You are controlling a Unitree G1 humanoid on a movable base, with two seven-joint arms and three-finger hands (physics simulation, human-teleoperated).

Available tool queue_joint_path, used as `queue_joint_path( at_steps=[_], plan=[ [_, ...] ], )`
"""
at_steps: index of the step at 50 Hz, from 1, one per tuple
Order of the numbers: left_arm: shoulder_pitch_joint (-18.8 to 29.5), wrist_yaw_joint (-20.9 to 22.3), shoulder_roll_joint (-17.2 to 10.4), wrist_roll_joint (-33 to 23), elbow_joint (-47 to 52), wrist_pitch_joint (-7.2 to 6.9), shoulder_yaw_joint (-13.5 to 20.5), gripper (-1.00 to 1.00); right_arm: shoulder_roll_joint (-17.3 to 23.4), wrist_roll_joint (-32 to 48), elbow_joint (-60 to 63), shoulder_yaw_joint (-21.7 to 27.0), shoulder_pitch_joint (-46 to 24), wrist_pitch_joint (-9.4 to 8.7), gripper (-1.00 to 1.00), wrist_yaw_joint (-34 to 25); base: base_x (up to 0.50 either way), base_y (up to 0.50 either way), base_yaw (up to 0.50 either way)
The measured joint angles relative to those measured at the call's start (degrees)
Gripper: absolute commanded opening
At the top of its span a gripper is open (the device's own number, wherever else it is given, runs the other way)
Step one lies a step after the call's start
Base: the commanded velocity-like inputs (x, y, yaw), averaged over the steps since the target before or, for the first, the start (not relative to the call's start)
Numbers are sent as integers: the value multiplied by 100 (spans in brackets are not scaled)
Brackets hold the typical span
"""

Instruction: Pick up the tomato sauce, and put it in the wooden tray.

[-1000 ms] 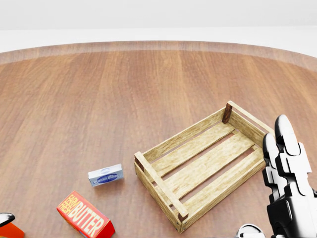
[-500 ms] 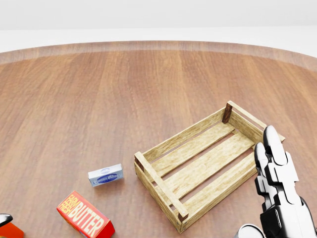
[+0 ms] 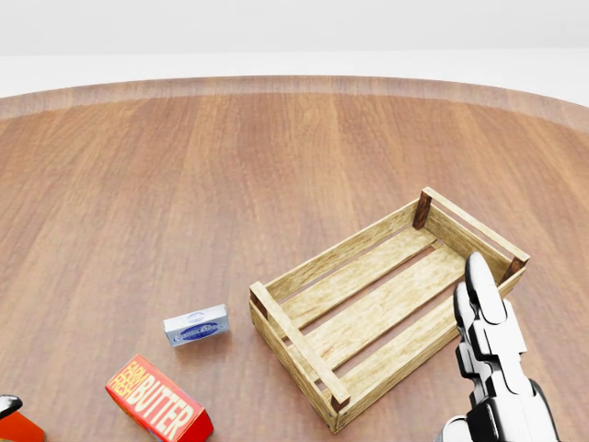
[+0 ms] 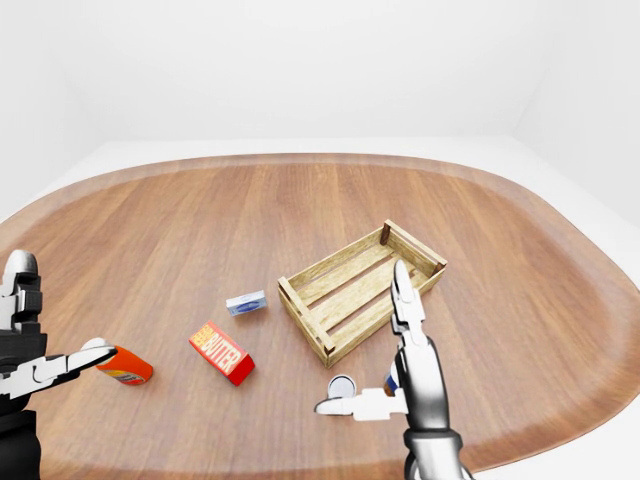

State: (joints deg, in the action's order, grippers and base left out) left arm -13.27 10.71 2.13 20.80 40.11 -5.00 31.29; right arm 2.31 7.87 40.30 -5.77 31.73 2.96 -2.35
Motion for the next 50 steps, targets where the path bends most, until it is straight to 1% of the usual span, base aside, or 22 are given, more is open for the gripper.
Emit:
queue_joint_path(
  at_steps=[18, 50],
  plan=[
    [1, -6, 0, -5, 31, 0, -6, 95, 197, 66, -113, -223, 171, 204, 100, 167, 0, 0, 0],
    [-29, 7, 32, -42, 38, 0, -33, 95, 437, 51, -509, -419, 503, 204, 100, 294, 0, 0, 0]
  ],
)
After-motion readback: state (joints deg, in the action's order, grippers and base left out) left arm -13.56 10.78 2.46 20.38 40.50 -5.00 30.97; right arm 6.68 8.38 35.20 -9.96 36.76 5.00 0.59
